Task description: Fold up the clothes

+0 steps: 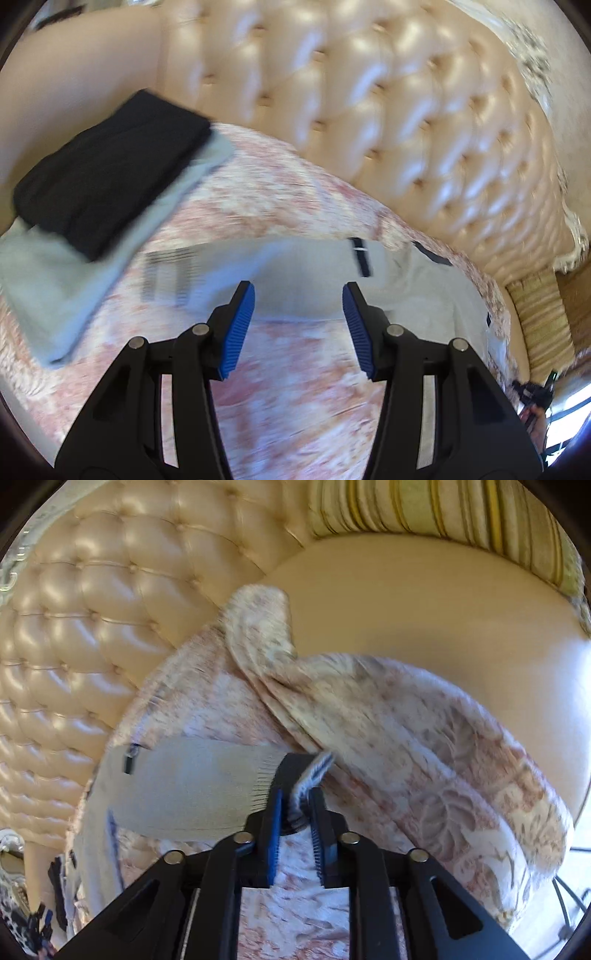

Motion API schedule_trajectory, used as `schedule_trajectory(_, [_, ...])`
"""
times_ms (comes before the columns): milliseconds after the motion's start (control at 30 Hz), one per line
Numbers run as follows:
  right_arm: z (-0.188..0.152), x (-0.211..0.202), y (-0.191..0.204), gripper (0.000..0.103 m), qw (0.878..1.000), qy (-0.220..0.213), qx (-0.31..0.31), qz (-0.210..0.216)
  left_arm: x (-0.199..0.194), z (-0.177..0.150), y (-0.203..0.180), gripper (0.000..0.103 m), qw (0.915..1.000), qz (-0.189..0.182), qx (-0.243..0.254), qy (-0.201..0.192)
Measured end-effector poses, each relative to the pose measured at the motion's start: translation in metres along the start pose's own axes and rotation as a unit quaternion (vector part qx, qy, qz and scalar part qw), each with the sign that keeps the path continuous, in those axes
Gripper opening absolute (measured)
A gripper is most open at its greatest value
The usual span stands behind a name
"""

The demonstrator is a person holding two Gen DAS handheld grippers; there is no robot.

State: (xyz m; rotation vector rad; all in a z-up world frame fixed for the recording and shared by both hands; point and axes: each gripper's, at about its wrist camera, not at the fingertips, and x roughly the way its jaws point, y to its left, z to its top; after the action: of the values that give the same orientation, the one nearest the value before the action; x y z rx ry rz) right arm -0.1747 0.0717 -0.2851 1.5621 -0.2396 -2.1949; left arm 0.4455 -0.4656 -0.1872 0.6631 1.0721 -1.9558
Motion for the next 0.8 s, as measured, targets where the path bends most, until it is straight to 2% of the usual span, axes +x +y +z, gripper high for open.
schedule_trajectory(67, [-0.004,-0.009,-0.004,0.022,1.0,-0.012,0.003,-0.027,-0.01,0.001,0.025,0.053,0.9997,0.001,-0.025,-0.003])
schedule_trajectory(133, [-0.01,-0.026,-0.001,0.036,0.998,-0.034,-0.008,-0.044,-0.019,0.002,0.05,0.053,0.9986,-0.003,-0.053,-0.004])
schedule_trajectory(200, [-0.02,-0.048,0.008,0.061,0.996,-0.062,-0.03,-0.063,-0.021,0.002,0.07,0.053,0.9966,-0.017,-0.08,0.002])
schedule_trajectory(267, [-0.032,-0.072,0.023,0.071,0.991,-0.095,-0.06,-0.076,-0.023,0.002,0.09,0.053,0.9937,-0.031,-0.107,0.008])
schedule_trajectory(400, [-0.064,-0.106,0.074,0.076,0.979,-0.134,-0.135,-0.068,-0.012,0.003,0.109,0.053,0.9879,-0.053,-0.143,0.029])
schedule_trajectory(533, [-0.108,-0.127,0.14,0.078,0.965,-0.144,-0.22,-0.024,0.01,0.003,0.117,0.053,0.9825,-0.068,-0.166,0.051])
schedule_trajectory(633, [-0.139,-0.135,0.181,0.078,0.953,-0.135,-0.27,0.016,0.025,0.003,0.125,0.053,0.9773,-0.067,-0.191,0.063])
schedule_trajectory(700, [-0.156,-0.134,0.205,0.078,0.946,-0.123,-0.298,0.031,0.03,0.001,0.128,0.046,0.9748,-0.06,-0.204,0.069])
schedule_trajectory(800, [-0.177,-0.129,0.234,0.078,0.934,-0.111,-0.336,0.045,0.035,-0.002,0.126,0.037,0.971,-0.075,-0.215,0.072])
